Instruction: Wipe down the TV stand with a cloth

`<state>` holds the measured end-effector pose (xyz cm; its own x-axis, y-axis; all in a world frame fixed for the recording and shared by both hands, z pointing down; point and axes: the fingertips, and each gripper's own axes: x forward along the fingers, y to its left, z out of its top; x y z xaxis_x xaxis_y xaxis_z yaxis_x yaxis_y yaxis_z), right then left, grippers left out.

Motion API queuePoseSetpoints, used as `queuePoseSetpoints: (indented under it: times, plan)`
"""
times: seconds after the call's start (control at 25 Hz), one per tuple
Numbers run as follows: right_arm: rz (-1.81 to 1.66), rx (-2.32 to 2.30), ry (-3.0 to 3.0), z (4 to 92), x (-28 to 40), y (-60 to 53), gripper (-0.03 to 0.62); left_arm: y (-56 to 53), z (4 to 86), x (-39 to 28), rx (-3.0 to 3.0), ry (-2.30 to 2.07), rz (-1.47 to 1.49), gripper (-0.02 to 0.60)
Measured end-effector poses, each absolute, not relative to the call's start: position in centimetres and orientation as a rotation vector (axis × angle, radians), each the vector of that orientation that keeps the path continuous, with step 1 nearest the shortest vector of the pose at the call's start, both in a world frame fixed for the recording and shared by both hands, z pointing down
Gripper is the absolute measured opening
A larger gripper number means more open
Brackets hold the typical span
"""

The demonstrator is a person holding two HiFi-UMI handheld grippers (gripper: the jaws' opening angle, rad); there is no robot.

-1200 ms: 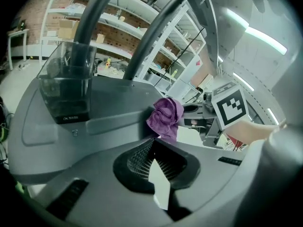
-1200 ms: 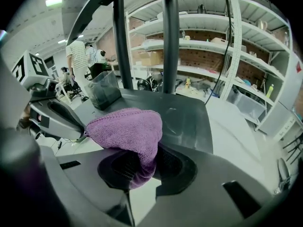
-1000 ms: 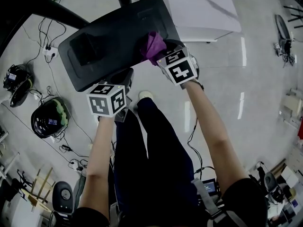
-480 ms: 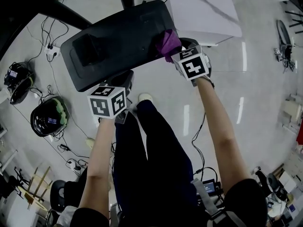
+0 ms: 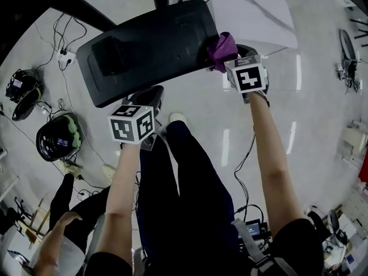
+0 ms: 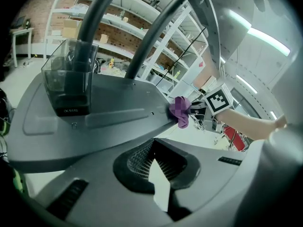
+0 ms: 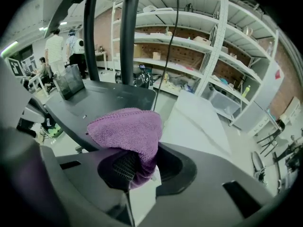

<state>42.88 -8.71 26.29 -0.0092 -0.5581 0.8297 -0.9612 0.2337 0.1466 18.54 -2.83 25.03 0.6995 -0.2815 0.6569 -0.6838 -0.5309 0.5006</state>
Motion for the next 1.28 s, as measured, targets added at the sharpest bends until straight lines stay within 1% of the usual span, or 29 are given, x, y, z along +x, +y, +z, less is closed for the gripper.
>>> queuePoseSetpoints:
  times: [0.12,0.2,0.52,0.64,0.84,1.04,1.28]
  plan:
    - [0.57,1.482,-1.544,26.5,46.1,-7.3,0.097,-2.5,25.5,18.0,2.116,-0.744,0.655,0.006]
    - [0.561,1.518,-1.517,26.4,47.0,-6.0,0.097,-2.0,25.9,17.7,2.107,-0.749,0.645,0.006]
    - [0.652,1.572,-1.51,29.2,44.2,-1.1,0.097,0.9,28.5,15.5,2.063,-0.728,0.635,0.006]
    - [0.663,1.558,-1.52,30.1,41.1,0.2,0.097,1.9,28.9,13.3,2.06,-0.736,0.631,0.006]
    - [0.66,1.509,-1.567,32.2,34.0,1.6,0.097,3.9,30.3,8.1,2.033,-0.785,0.59,0.006]
    - [0.616,1.454,-1.673,35.0,26.3,2.1,0.097,5.8,33.7,4.0,2.007,-0.871,0.577,0.006]
    - [0.57,1.438,-1.825,39.3,17.3,1.4,0.097,6.0,38.2,1.2,2.031,-0.962,0.494,0.006]
